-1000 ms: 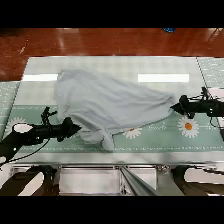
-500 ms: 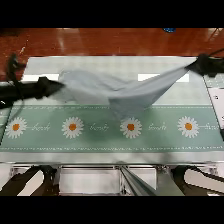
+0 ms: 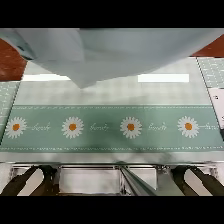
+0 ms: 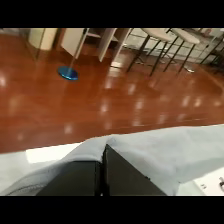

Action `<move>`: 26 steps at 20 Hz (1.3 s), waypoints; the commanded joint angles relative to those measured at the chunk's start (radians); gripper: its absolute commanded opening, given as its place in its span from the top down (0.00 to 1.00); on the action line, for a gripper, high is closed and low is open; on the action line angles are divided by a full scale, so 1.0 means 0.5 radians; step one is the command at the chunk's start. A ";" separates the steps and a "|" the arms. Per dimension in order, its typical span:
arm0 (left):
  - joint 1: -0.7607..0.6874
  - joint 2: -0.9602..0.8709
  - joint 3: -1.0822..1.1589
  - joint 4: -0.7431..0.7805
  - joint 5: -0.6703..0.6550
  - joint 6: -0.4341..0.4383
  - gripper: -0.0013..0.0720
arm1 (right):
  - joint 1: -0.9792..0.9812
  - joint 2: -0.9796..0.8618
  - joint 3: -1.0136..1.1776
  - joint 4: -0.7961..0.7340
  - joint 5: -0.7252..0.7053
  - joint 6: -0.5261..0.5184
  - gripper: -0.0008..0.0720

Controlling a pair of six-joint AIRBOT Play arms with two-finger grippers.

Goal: Fold the shirts.

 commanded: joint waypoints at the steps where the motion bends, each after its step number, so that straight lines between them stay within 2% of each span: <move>1: 0.042 0.114 0.364 0.329 -0.367 -0.127 0.96 | 0.001 0.346 0.056 -0.201 0.127 0.026 0.96; 4: -0.024 0.388 0.378 0.773 -0.330 -0.234 0.96 | 0.001 0.554 0.056 -0.323 0.297 0.066 0.96; 8: -0.301 0.739 0.387 1.254 -0.294 -0.293 0.96 | 0.001 0.698 0.056 -0.596 0.573 0.256 0.96; 10: -0.417 0.827 0.385 1.605 -0.295 -0.411 0.96 | 0.001 0.718 0.049 -0.684 0.728 0.335 0.96; 12: -0.502 0.836 0.375 1.791 -0.387 -0.480 0.96 | 0.001 0.731 -0.021 -0.661 0.800 0.364 0.96; 15: -0.531 0.833 0.082 1.780 -0.518 -0.501 0.96 | 0.001 0.730 -0.314 -0.621 0.761 0.391 0.96; 18: -0.532 0.759 -0.452 1.731 -0.443 -0.537 0.96 | 0.001 0.724 -0.825 -0.323 0.629 0.319 0.96; 20: -0.532 0.626 -0.827 1.571 -0.239 -0.526 0.96 | 0.001 0.672 -1.168 -0.049 0.436 0.177 0.96; 22: -0.536 0.412 -1.125 1.374 0.093 -0.493 0.96 | 0.001 0.514 -1.421 0.029 0.190 0.047 0.96; 24: -0.536 0.093 -1.236 1.223 0.385 -0.476 0.96 | 0.002 0.221 -1.482 0.051 0.018 -0.046 0.96; 26: -0.536 -0.282 -1.184 1.112 0.633 -0.475 0.96 | 0.002 -0.133 -1.479 0.313 -0.160 -0.182 0.96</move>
